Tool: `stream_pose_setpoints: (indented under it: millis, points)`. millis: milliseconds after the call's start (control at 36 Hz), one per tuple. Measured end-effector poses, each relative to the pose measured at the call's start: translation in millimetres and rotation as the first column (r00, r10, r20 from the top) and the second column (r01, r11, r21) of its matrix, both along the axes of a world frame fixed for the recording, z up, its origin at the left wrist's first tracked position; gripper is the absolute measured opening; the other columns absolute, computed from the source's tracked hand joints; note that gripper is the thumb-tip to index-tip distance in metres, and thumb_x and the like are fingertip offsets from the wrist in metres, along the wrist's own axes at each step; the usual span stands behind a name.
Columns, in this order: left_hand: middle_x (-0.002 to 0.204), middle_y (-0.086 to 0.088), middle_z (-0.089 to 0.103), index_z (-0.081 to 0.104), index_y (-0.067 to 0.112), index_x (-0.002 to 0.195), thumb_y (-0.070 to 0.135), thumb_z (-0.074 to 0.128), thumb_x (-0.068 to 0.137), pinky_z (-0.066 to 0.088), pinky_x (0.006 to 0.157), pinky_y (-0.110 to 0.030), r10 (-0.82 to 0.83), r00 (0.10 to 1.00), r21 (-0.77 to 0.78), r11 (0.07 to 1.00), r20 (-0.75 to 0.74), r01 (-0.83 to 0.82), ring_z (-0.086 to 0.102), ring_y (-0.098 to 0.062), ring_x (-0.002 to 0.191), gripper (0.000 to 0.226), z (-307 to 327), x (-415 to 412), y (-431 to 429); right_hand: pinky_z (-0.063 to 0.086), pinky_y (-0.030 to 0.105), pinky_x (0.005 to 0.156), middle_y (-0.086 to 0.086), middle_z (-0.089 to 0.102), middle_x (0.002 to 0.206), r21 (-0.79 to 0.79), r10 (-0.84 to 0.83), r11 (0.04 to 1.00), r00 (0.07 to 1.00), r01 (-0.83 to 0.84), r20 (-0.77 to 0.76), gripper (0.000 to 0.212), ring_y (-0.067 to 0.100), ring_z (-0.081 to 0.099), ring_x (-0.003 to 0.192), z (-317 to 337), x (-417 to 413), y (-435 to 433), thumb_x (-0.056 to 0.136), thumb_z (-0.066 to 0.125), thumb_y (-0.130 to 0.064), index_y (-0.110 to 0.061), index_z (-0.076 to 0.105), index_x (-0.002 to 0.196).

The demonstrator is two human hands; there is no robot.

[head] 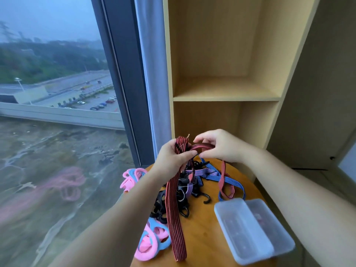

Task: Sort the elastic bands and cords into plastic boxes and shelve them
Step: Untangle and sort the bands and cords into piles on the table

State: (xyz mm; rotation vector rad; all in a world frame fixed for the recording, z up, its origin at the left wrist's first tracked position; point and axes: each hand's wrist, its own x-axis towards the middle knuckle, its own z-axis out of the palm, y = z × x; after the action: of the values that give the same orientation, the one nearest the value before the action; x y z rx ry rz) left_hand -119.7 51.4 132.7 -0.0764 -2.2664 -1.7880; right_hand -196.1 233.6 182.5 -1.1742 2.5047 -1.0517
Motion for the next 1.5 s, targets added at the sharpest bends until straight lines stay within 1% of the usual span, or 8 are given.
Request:
stream_pose_setpoints:
  millis: [250, 444, 611, 722, 917, 1056, 1333, 1500]
  points:
    - [0.061, -0.003, 0.054, 0.059, 0.012, 0.096, 0.035, 0.05, 0.1, 0.042, 0.058, -0.035, 0.137, 0.99, 0.107, 0.984, 0.043, -0.141, 0.048, -0.02, 0.055, 0.025, -5, 1, -6, 0.042, 0.015, 0.049, -0.008, 0.066, 0.062, -0.098, -0.194, 0.977, 0.981, 0.191, -0.018, 0.014, 0.0, 0.054, 0.047, -5, 2, -4, 0.085, 0.074, -0.024, -0.014, 0.07, 0.076]
    - [0.088, -0.016, 0.059, 0.053, 0.015, 0.09, 0.024, 0.041, 0.101, 0.039, 0.061, -0.036, 0.166, 0.964, 0.253, 0.943, 0.21, -0.217, 0.048, -0.02, 0.057, 0.019, -14, -7, -3, 0.052, 0.023, 0.054, -0.004, 0.066, 0.061, -0.426, -0.283, 0.855, 0.955, 0.295, 0.093, 0.015, 0.013, 0.061, 0.045, -9, 9, -3, 0.085, 0.067, 0.0, -0.008, 0.057, 0.076]
    - [0.082, -0.012, 0.061, 0.06, 0.006, 0.102, 0.035, 0.038, 0.105, 0.04, 0.051, -0.026, 0.043, 0.97, 0.537, 0.826, 0.24, -0.17, 0.047, -0.013, 0.053, 0.036, -5, -12, 13, 0.043, 0.018, 0.047, 0.027, 0.067, 0.079, -0.539, -0.123, 0.809, 0.965, 0.232, 0.231, 0.024, 0.016, 0.066, 0.055, -15, 24, -11, 0.082, 0.064, 0.014, -0.005, 0.053, 0.072]
    - [0.069, -0.008, 0.054, 0.058, -0.005, 0.116, 0.03, 0.039, 0.105, 0.039, 0.054, -0.026, 0.007, 0.986, 0.661, 0.741, 0.168, -0.118, 0.046, -0.015, 0.057, 0.041, 1, -17, 13, 0.047, 0.023, 0.052, 0.02, 0.068, 0.081, -0.546, -0.033, 0.81, 0.947, 0.212, 0.319, 0.031, 0.019, 0.068, 0.062, -31, 27, -14, 0.078, 0.061, 0.022, -0.008, 0.052, 0.074]
    - [0.075, -0.01, 0.059, 0.058, 0.007, 0.099, 0.008, 0.052, 0.099, 0.046, 0.054, -0.026, 0.048, 0.999, 0.52, 0.853, 0.01, -0.047, 0.055, -0.018, 0.061, 0.006, 3, -15, 9, 0.051, 0.025, 0.052, 0.007, 0.075, 0.08, -0.403, -0.081, 0.881, 0.918, 0.248, 0.388, 0.04, 0.02, 0.065, 0.056, -46, 21, -22, 0.088, 0.07, -0.012, -0.021, 0.047, 0.12]
    - [0.078, -0.004, 0.069, 0.061, 0.009, 0.1, 0.01, 0.055, 0.098, 0.051, 0.061, -0.024, 0.009, 0.999, 0.413, 0.91, -0.047, 0.011, 0.063, -0.016, 0.066, 0.006, 2, -12, 13, 0.053, 0.026, 0.049, 0.005, 0.072, 0.072, -0.469, -0.068, 0.844, 0.921, 0.258, 0.384, 0.008, 0.017, 0.062, 0.051, -39, 17, -31, 0.095, 0.061, -0.011, -0.013, 0.068, 0.097]
    - [0.067, -0.008, 0.047, 0.052, 0.01, 0.097, 0.054, 0.063, 0.087, 0.038, 0.053, -0.031, 0.088, 0.995, 0.484, 0.874, -0.055, -0.05, 0.045, -0.018, 0.053, 0.046, 5, -16, 14, 0.035, 0.021, 0.041, 0.001, 0.053, 0.057, -0.503, -0.009, 0.807, 0.859, 0.309, 0.513, 0.033, 0.013, 0.041, 0.041, -40, 26, -42, 0.103, 0.047, -0.023, 0.001, 0.064, 0.088]
    - [0.081, -0.019, 0.051, 0.05, 0.007, 0.103, 0.032, 0.068, 0.09, 0.051, 0.057, -0.044, 0.097, 0.993, 0.367, 0.928, -0.071, -0.064, 0.055, -0.032, 0.059, 0.033, 9, -13, 16, 0.039, 0.022, 0.039, 0.002, 0.056, 0.052, -0.468, -0.015, 0.825, 0.841, 0.316, 0.541, 0.036, 0.013, 0.046, 0.039, -40, 22, -51, 0.099, 0.055, -0.03, -0.009, 0.064, 0.072]
